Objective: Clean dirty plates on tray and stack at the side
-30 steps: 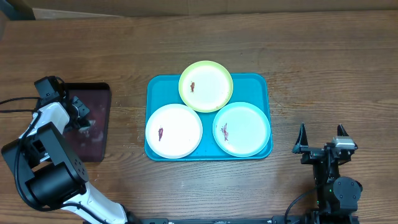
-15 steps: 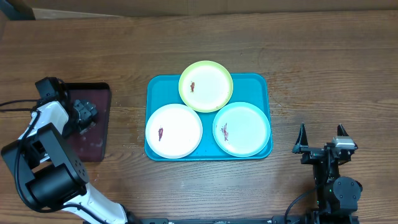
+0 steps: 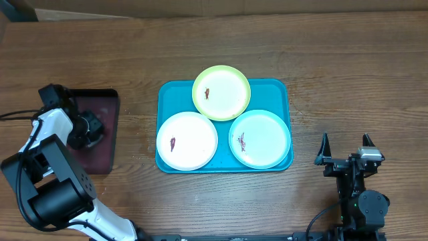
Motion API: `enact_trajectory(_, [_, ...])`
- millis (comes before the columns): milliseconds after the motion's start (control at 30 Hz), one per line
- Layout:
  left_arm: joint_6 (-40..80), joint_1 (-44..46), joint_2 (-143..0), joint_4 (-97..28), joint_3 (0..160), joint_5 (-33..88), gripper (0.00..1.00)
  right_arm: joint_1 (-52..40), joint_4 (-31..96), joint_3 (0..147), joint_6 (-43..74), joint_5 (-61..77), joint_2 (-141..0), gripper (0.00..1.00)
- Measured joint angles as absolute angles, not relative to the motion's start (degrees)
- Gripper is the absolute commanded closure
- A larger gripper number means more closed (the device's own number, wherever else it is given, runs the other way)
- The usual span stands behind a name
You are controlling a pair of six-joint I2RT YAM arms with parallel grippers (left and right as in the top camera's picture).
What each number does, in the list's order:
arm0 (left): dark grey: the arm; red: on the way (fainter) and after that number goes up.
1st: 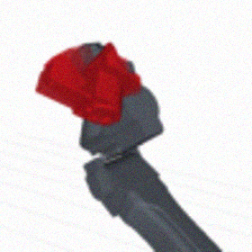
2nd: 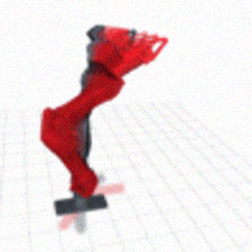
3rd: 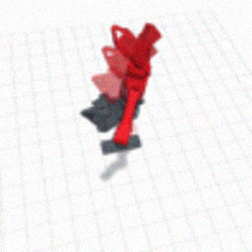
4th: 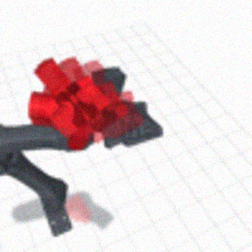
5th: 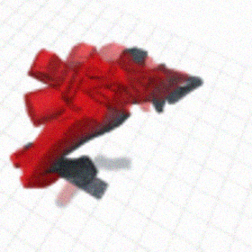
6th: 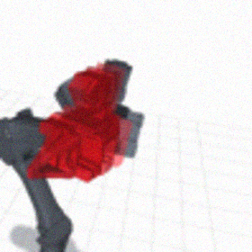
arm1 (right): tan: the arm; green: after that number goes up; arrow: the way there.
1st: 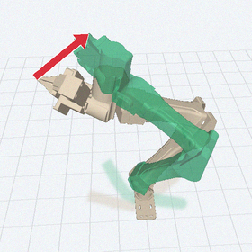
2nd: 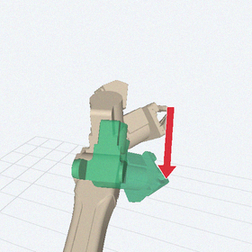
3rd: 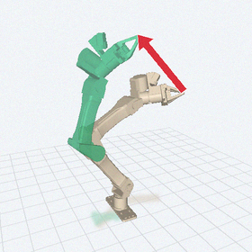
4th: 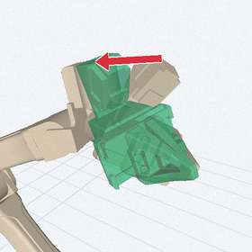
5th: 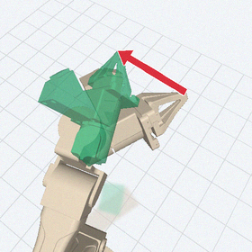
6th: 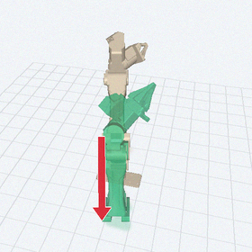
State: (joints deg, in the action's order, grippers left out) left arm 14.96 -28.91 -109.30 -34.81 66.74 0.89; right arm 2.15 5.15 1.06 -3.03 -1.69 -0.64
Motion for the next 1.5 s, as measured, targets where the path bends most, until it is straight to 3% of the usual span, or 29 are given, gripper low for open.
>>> enact_trajectory(67, [15.0,-28.7,-109.2,-35.1,66.8,0.9,0.0,2.2,5.1,1.1,-3.0,-1.7,-0.6,0.0])
enact_trajectory(100, [14.9,-28.7,-109.1,-35.4,66.8,0.9,0.06,2.2,5.1,1.1,-3.0,-1.7,-0.6,0.0])
enact_trajectory(133, [15.0,-28.7,-109.1,-35.7,66.8,0.8,0.18,2.2,5.2,1.1,-3.0,-1.7,-0.6,0.0])
enact_trajectory(200, [15.0,-28.8,-109.1,-36.8,66.8,0.6,0.58,2.2,5.1,1.1,-3.0,-1.7,-0.6,0.0])
enact_trajectory(300, [14.9,-29.1,-109.1,-38.2,66.8,1.1,0.94,2.2,5.1,1.1,-3.0,-1.7,-0.6,0.0])
enact_trajectory(400, [14.9,-29.1,-109.1,-38.2,66.8,2.2,0.96,2.2,5.2,1.1,-3.0,-1.7,-0.6,0.0])
enact_trajectory(433, [14.9,-29.1,-109.1,-38.1,66.8,2.3,0.96,2.2,5.1,1.1,-3.0,-1.7,-0.6,0.0])
enact_trajectory(467, [14.9,-29.2,-109.1,-38.0,66.8,2.5,0.8,2.2,5.1,1.1,-3.0,-1.7,-0.6,0.0])
enact_trajectory(500, [14.9,-29.2,-109.1,-38.0,66.8,2.6,0.37,2.2,5.1,1.1,-3.0,-1.7,-0.6,0.0])
enact_trajectory(533, [14.9,-29.2,-109.1,-37.5,66.7,2.9,0.12,2.2,5.1,1.1,-3.0,-1.7,-0.6,0.0])
enact_trajectory(567, [14.9,-29.2,-109.1,-37.1,66.7,3.1,0.0,2.2,5.1,1.1,-3.0,-1.7,-0.6,0.0])
enact_trajectory(633, [14.9,-29.2,-109.1,-35.5,66.7,3.4,0.0,2.2,5.2,1.1,-3.0,-1.7,-0.6,0.0])
enact_trajectory(967, [14.9,-28.9,-109.9,-24.6,65.9,-1.3,0.0,2.2,5.1,1.1,-3.0,-1.7,-0.6,0.0])
enact_trajectory(1033, [14.9,-28.9,-110.1,-23.1,65.7,-2.0,0.05,2.2,5.1,1.1,-3.0,-1.7,-0.6,0.0])
enact_trajectory(1100, [15.1,-28.9,-110.3,-22.1,65.6,-2.6,0.27,2.2,5.1,1.1,-3.0,-1.7,-0.6,0.0])
enact_trajectory(1200, [14.9,-28.9,-110.5,-21.2,65.5,-2.9,0.83,2.2,5.1,1.1,-3.0,-1.7,-0.6,0.0])
enact_trajectory(1233, [14.9,-28.9,-110.6,-21.1,65.5,-2.9,0.96,2.2,5.2,1.1,-3.0,-1.7,-0.6,0.0])
enact_trajectory(1367, [14.9,-28.9,-110.6,-21.0,65.5,-3.0,0.96,2.1,5.1,1.1,-3.0,-1.7,-0.6,0.0])
enact_trajectory(1400, [14.9,-28.9,-110.6,-21.2,65.5,-3.0,0.76,2.2,5.1,1.1,-3.0,-1.7,-0.6,0.0])
enact_trajectory(1433, [14.8,-28.9,-110.6,-21.3,65.5,-3.0,0.33,2.2,5.2,1.1,-3.0,-1.7,-0.6,0.0])
enact_trajectory(1467, [15.0,-28.9,-110.6,-21.7,65.5,-3.0,0.0,2.2,5.1,1.1,-3.0,-1.7,-0.6,0.0])
enact_trajectory(1500, [14.8,-28.9,-110.6,-22.4,65.5,-3.1,0.0,2.2,5.1,1.1,-3.0,-1.7,-0.6,0.0])
